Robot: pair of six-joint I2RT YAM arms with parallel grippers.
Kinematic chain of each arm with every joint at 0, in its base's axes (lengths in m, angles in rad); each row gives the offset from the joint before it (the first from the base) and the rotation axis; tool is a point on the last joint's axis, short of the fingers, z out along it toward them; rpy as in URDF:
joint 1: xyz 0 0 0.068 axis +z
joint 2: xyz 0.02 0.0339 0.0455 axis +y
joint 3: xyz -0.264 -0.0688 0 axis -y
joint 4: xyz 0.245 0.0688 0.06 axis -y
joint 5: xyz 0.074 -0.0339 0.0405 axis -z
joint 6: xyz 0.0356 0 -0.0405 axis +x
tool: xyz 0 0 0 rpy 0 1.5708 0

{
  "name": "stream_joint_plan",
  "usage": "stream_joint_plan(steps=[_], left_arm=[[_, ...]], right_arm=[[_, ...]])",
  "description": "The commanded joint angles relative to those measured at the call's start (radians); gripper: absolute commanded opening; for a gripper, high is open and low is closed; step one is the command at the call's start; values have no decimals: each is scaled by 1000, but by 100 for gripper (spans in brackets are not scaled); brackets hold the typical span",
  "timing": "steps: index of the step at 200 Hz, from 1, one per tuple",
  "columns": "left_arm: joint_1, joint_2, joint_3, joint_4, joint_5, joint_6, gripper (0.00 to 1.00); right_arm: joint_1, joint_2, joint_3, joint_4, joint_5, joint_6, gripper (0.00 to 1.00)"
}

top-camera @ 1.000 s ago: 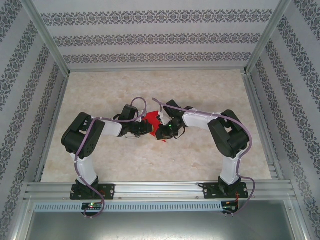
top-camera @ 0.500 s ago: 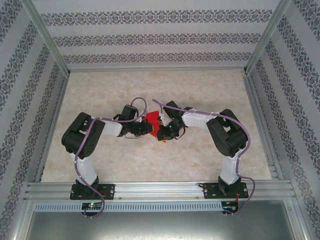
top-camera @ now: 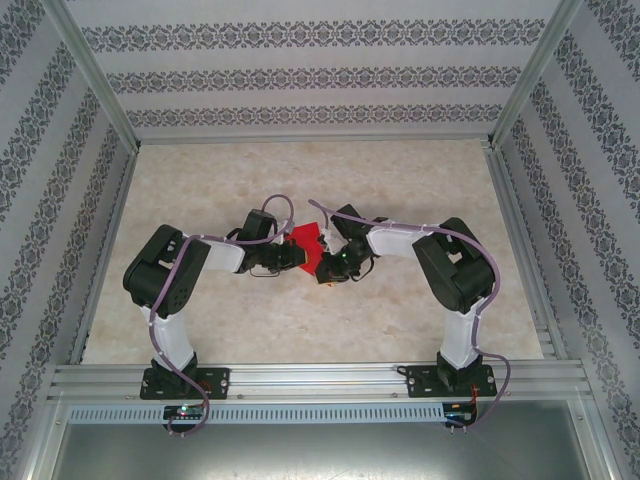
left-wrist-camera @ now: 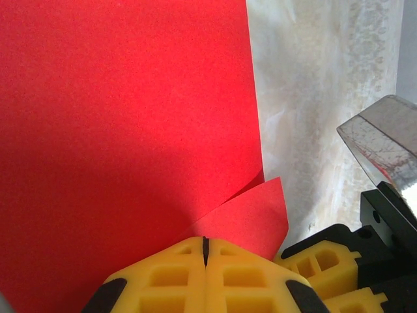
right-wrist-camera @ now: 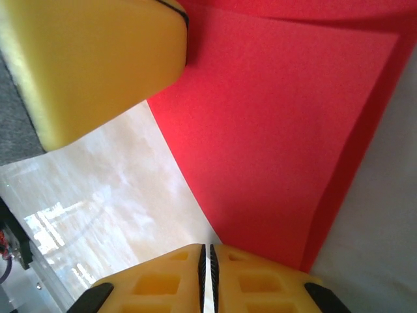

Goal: Fold a paper plane with a square sheet of paper (fold left side to right side)
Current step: Third fold the triangle at the center of the table.

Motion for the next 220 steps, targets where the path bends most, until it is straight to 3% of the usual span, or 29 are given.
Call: stream_joint_plan(steps=[1, 47, 70, 94, 155, 220], left_arm=[[-14, 22, -3, -79, -75, 42, 0], [-13, 30, 0, -84, -80, 41, 0], [-13, 27, 1, -81, -77, 39, 0], [-13, 22, 3, -80, -74, 37, 0], [-13, 16, 2, -79, -71, 38, 0], [-14, -3, 15, -89, -63, 38, 0]], right_arm=[[-23, -1, -52, -52, 30, 5, 13], [-35, -77, -123, -61, -7, 5, 10], [-34, -154, -126, -74, -14, 11, 0], [-31, -196, -99, -42, -38, 46, 0], [-23, -65, 1, 16, 22, 95, 0], [-18, -4, -25, -48, 97, 66, 0]])
